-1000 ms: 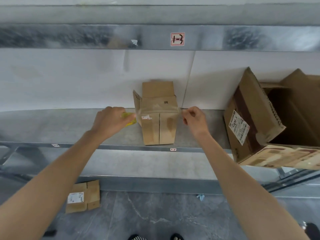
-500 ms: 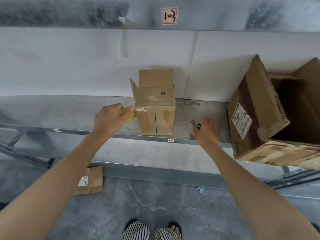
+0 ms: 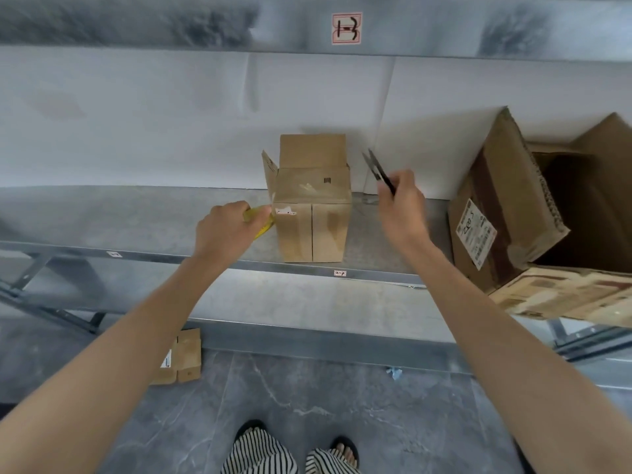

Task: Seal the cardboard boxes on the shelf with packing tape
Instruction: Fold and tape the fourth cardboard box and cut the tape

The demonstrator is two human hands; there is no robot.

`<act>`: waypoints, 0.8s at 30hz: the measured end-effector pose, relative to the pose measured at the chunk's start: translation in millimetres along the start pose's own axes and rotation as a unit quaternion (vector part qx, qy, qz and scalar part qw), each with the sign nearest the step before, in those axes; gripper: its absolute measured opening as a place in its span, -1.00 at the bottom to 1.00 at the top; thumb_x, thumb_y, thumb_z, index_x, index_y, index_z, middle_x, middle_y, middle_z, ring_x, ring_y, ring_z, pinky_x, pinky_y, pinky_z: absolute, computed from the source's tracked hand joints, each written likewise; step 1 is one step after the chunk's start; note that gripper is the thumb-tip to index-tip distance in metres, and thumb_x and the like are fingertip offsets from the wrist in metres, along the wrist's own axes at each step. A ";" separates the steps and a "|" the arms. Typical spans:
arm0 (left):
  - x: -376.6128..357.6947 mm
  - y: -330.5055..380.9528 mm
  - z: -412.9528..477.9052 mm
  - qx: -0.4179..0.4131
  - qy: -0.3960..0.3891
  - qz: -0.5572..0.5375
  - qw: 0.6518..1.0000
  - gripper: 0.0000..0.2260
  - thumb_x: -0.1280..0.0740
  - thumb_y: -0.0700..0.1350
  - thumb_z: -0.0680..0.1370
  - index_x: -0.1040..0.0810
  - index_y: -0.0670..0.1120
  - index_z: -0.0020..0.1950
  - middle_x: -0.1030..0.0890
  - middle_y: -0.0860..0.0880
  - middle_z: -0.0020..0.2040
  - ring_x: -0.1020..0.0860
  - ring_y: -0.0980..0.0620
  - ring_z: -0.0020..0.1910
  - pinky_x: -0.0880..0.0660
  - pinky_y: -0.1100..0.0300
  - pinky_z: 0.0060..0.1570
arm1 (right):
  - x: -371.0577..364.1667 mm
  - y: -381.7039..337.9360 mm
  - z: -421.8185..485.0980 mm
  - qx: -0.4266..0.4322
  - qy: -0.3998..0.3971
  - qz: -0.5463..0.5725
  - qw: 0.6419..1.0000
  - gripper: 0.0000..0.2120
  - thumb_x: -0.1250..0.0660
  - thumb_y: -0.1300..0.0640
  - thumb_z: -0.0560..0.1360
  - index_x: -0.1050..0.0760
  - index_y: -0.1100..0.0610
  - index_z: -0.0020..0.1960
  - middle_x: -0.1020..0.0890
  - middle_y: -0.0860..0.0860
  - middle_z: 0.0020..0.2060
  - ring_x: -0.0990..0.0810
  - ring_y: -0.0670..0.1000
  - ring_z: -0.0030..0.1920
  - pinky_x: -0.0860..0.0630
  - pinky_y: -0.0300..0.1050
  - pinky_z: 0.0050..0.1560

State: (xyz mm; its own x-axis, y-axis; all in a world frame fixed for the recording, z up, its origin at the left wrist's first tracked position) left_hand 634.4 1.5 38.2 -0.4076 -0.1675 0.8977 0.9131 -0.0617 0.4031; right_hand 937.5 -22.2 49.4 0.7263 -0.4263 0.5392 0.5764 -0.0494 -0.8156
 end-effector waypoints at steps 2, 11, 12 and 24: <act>-3.3 -1.4 4.0 -0.005 -0.012 -0.009 1.000 -0.51 -0.11 0.33 0.46 -0.32 -0.07 -0.39 -0.41 -0.02 -0.42 -0.43 -0.04 -0.37 -0.26 0.16 -0.34 | -7.7 -52.7 -3.0 0.080 -0.014 0.009 0.997 -0.85 -0.10 0.14 0.62 -0.37 0.17 0.11 -0.50 0.00 -0.24 -0.43 -0.05 -0.31 -0.24 -0.19 -0.39; -25.5 -3.8 11.1 -0.063 -0.302 -0.215 0.927 -0.75 -0.13 0.07 0.37 -0.47 -0.07 -0.25 -0.62 0.05 -0.40 -0.51 0.15 -0.42 -0.40 0.24 -0.35 | -106.1 -110.3 -19.7 0.047 -0.149 -0.126 0.980 -0.72 -0.12 0.01 0.58 -0.45 0.10 0.20 -0.55 0.09 -0.07 -0.53 0.12 -0.09 -0.43 -0.03 -0.11; -25.2 -6.0 13.4 -0.077 -0.311 -0.230 0.919 -0.76 -0.14 0.05 0.38 -0.48 -0.08 -0.24 -0.61 0.07 -0.41 -0.50 0.20 -0.44 -0.39 0.31 -0.37 | -106.7 -109.6 -19.6 0.042 -0.129 -0.144 0.980 -0.71 -0.13 -0.01 0.57 -0.45 0.08 0.20 -0.56 0.08 -0.04 -0.54 0.14 -0.05 -0.44 -0.02 -0.07; -42.9 -7.1 34.9 -0.197 -0.300 -0.261 0.896 -0.82 -0.20 -0.15 0.59 -0.56 0.08 -0.04 -0.57 0.07 -0.27 -0.40 0.23 -0.58 -0.37 0.40 -0.48 | -99.1 -118.4 -30.7 0.062 -0.033 -0.199 0.977 -0.66 -0.16 -0.06 0.59 -0.43 0.08 0.28 -0.51 0.04 0.03 -0.47 0.11 0.08 -0.38 -0.05 0.02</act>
State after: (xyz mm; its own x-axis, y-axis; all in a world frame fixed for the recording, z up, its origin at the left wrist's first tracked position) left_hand 645.0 43.5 3.0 -0.6064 0.5369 0.5866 0.4812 -0.3395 0.8082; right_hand 785.8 -1.8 86.1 0.4552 -0.3364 0.8244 0.8562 -0.0885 -0.5090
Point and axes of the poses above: each hand's wrist, its own z-axis towards the middle knuckle, its own x-axis out of the back of the hand, y = z × x, the point moved 9 cm from there along z, towards the middle knuckle
